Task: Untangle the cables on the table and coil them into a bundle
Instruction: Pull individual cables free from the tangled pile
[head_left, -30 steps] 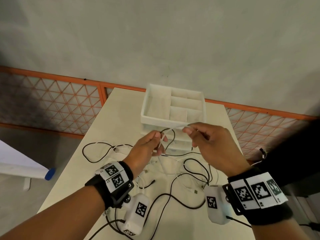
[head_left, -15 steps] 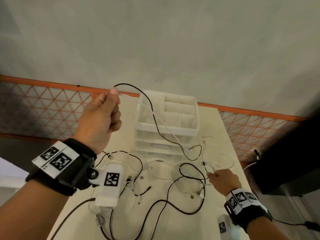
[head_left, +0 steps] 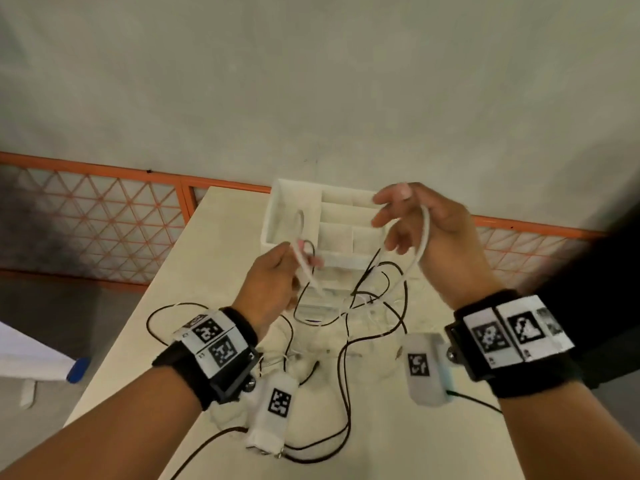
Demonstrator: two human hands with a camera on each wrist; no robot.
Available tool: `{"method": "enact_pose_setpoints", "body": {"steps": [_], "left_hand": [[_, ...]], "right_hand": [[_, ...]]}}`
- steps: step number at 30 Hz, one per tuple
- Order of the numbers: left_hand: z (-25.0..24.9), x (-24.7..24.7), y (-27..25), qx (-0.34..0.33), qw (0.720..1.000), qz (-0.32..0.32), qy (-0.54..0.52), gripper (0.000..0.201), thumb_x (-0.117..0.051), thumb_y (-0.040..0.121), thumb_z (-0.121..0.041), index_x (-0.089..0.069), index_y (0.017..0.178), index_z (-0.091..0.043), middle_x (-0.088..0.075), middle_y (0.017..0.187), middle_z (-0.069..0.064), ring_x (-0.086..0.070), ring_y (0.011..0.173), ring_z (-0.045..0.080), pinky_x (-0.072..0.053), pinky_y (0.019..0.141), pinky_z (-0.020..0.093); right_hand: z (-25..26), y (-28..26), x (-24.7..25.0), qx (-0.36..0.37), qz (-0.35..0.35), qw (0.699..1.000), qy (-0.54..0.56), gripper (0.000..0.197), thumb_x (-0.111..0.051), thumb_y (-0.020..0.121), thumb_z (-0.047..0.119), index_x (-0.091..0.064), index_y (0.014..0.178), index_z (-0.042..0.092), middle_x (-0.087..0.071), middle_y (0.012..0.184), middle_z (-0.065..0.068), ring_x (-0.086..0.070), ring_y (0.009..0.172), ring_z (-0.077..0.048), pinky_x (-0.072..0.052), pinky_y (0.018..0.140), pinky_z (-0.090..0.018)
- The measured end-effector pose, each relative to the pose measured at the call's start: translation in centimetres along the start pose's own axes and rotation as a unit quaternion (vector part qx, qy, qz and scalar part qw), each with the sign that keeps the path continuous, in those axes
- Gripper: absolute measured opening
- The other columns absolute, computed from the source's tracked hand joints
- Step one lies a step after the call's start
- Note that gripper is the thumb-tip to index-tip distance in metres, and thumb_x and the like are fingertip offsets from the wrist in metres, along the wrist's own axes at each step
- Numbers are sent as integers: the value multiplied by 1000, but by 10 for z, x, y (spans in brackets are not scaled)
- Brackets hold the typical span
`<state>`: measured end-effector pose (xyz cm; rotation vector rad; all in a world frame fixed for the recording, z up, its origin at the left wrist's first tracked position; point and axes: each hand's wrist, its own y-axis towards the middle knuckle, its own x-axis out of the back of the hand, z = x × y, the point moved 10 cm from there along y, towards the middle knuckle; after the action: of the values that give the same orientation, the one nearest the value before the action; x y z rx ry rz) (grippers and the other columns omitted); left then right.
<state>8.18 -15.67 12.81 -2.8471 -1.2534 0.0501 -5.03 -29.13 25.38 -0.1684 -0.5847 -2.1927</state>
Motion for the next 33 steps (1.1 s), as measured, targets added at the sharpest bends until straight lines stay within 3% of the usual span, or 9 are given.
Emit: {"method": "enact_pose_setpoints", "body": {"steps": [3,6,11,16,19,24,28,30,33], "left_hand": [[-30,-30,3,-50,997,25,-56,34,-36,105,-39,-60,87,-23,-66,73,5,-44,49,17,-34,43,26],[-4,-68,0,14,993,99,-55,32,-31,106,-37,-51,91,-17,-69,64,-3,-45,43,17,-32,39,23],[119,-41,-11,163,953,149,207,38,-30,104,-42,-51,118,-14,-71,100,8,-66,65,20,-43,44,29],[159,11,-9,224,856,181,429,41,-42,104,-25,-43,139,-4,-53,137,20,-67,100,33,-57,83,36],[119,27,7,187,880,104,425,50,-25,106,-36,-58,118,1,-63,123,22,-61,110,37,-48,96,38],[52,29,25,81,965,-15,248,46,-37,102,-42,-63,83,-9,-61,79,4,-56,79,27,-47,76,37],[1,-7,23,30,999,35,22,32,-41,104,-30,-65,94,-13,-71,75,0,-65,69,18,-54,56,33],[-26,-11,24,-8,998,45,42,30,-41,105,-27,-65,94,-13,-60,59,0,-52,48,14,-40,42,23],[-46,2,30,-38,991,32,124,29,-45,103,-29,-70,97,-17,-42,56,-5,-32,45,10,-27,42,20]], "right_hand": [[19,-9,-41,36,65,997,15,29,-51,101,31,-70,103,8,-70,87,-12,-62,69,-23,-51,62,-23],[32,1,-28,72,4,997,36,27,-52,101,32,-68,104,11,-73,95,-10,-68,84,-19,-54,72,-24],[7,12,46,62,-177,982,15,20,-49,102,33,-65,107,22,-71,104,-1,-67,99,-14,-49,83,-18],[-30,2,74,25,-231,953,-197,26,-55,98,42,-63,117,26,-60,122,2,-52,104,8,-35,79,3],[-22,-2,68,63,-230,943,-231,32,-60,96,42,-63,120,21,-55,125,4,-43,104,22,-32,85,3],[33,2,57,208,-228,924,-224,34,-66,95,33,-62,118,9,-51,122,3,-52,117,-10,-38,97,-13],[-2,18,41,114,-157,952,-237,28,-68,92,30,-63,118,21,-57,126,3,-51,113,-2,-40,94,-15],[-47,23,34,0,-79,950,-304,26,-68,92,29,-64,118,23,-60,126,5,-52,114,-7,-38,93,-23],[-90,21,44,-95,-22,942,-321,27,-70,90,20,-62,115,29,-58,134,6,-55,124,-18,-38,97,-27]]}}
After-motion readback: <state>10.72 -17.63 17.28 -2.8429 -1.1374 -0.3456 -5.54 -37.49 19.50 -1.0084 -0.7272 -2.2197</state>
